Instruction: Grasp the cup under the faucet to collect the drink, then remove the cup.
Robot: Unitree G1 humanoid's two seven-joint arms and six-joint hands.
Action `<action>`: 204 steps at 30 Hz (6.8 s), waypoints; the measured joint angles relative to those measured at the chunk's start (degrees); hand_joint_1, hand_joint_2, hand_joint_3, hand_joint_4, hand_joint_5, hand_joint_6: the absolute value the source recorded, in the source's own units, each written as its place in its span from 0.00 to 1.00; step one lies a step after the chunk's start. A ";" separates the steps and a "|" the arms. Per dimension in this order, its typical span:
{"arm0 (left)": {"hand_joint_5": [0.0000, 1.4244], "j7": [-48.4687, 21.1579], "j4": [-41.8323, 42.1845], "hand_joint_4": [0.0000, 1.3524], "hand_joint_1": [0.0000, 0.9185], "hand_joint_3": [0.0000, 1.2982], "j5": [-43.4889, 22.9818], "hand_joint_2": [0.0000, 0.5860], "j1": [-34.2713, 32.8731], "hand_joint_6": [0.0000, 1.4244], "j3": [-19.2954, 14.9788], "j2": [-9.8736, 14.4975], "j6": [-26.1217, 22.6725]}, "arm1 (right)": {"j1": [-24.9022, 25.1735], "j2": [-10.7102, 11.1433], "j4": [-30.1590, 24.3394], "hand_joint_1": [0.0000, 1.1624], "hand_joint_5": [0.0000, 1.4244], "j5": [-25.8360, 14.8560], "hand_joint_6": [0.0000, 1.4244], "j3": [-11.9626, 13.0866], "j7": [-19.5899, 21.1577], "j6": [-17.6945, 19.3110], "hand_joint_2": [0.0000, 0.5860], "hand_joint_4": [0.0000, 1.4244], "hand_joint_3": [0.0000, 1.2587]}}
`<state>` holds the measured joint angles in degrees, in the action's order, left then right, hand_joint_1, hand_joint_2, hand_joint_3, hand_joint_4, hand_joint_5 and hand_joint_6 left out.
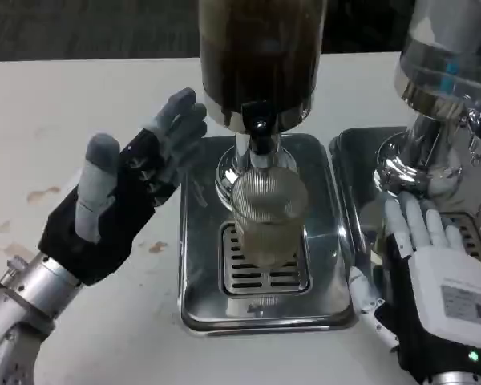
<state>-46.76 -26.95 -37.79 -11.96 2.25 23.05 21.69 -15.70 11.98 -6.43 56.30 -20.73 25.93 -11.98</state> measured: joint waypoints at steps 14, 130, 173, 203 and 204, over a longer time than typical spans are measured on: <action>0.00 -10.74 9.80 0.00 0.00 0.00 0.30 0.04 -5.64 0.00 -8.04 0.35 -12.67 | 0.30 -0.08 0.32 0.06 0.00 -0.22 0.01 -0.28 0.00 0.03 0.89 0.00 0.04; 0.00 -5.91 19.48 0.00 0.00 0.00 17.89 0.04 -8.18 0.00 -0.24 1.80 -7.62 | 21.44 -4.99 25.34 0.54 0.00 -39.58 0.00 8.45 -23.98 26.41 0.38 0.00 0.00; 0.05 -3.36 23.97 0.00 0.00 0.01 19.76 0.06 -6.02 0.00 1.05 2.66 -7.46 | 21.85 -6.12 26.18 0.54 0.00 -39.56 0.00 8.69 -23.16 26.84 0.41 0.00 0.00; 0.03 8.12 24.47 0.00 0.00 0.05 14.53 0.15 8.45 0.01 -15.29 -5.52 3.83 | 21.44 -6.07 26.20 0.55 0.00 -39.56 0.00 8.84 -23.12 28.47 0.42 0.00 0.00; 0.02 8.67 23.86 0.00 0.00 0.04 15.59 0.15 9.56 0.01 -15.51 -5.54 4.67 | 21.42 -6.08 26.20 0.56 0.00 -39.56 0.00 8.82 -23.12 28.49 0.42 0.00 0.00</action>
<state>-38.08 -3.09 -22.20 -2.40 -13.26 17.51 26.35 5.71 5.90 19.76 16.75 -11.91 2.81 16.51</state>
